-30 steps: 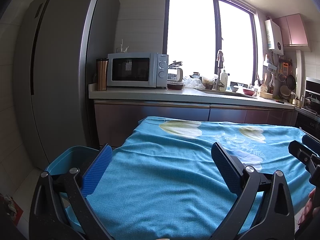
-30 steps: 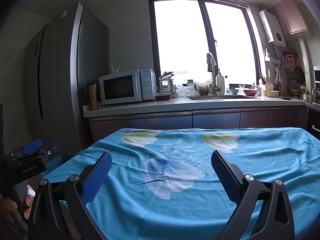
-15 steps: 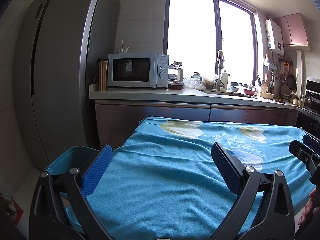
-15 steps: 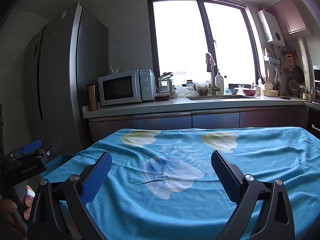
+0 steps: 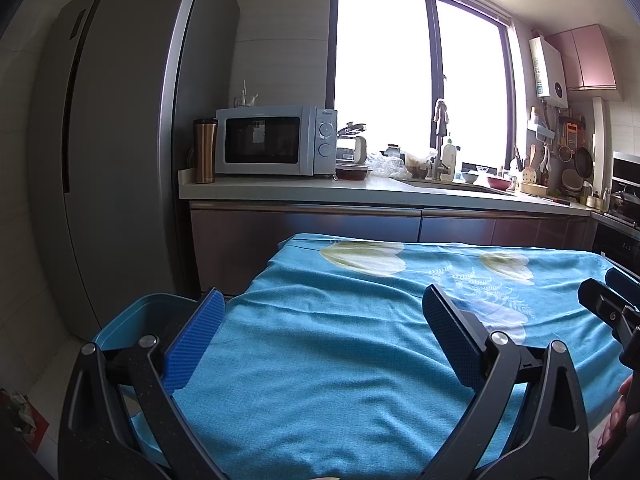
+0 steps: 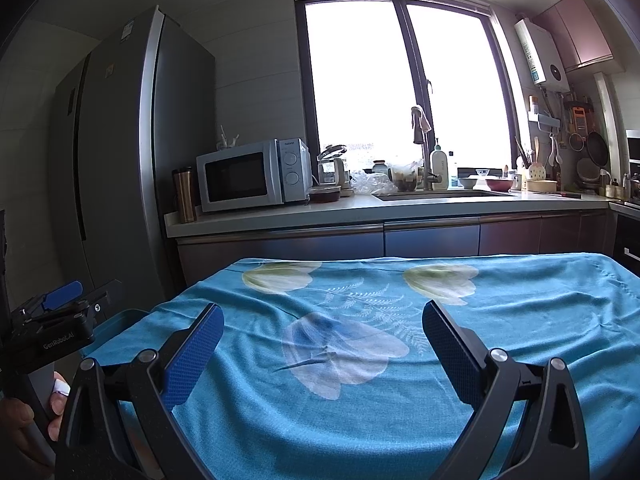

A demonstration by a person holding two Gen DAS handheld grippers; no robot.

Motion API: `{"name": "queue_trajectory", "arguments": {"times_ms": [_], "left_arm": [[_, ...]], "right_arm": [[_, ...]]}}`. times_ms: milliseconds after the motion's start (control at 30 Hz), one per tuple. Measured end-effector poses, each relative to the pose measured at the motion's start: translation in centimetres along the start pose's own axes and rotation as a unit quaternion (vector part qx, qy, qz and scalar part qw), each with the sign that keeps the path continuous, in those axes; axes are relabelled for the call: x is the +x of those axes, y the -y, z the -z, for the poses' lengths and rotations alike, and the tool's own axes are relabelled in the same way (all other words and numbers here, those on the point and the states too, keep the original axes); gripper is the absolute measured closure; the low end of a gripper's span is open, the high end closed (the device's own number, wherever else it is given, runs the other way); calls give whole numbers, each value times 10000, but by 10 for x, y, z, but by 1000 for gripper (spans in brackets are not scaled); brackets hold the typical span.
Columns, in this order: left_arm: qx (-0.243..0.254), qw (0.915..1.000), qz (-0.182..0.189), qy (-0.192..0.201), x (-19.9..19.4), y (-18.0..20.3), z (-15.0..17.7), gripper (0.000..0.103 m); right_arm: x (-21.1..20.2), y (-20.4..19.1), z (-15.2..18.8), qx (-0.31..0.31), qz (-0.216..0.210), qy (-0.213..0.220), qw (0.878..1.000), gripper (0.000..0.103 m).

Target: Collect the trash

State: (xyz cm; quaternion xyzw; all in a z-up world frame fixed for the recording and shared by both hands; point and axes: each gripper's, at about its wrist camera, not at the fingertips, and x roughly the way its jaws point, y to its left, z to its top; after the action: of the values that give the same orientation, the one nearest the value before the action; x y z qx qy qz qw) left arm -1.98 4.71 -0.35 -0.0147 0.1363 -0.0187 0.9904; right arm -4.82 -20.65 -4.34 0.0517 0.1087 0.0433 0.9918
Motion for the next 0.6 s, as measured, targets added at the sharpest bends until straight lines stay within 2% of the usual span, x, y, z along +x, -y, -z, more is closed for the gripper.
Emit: {"name": "queue_trajectory", "arguments": {"times_ms": [600], "left_arm": [[3,10000,-6,2,0,0,0,6]], "right_arm": [[0,0,0,4,-8,6,10000,7]]}}
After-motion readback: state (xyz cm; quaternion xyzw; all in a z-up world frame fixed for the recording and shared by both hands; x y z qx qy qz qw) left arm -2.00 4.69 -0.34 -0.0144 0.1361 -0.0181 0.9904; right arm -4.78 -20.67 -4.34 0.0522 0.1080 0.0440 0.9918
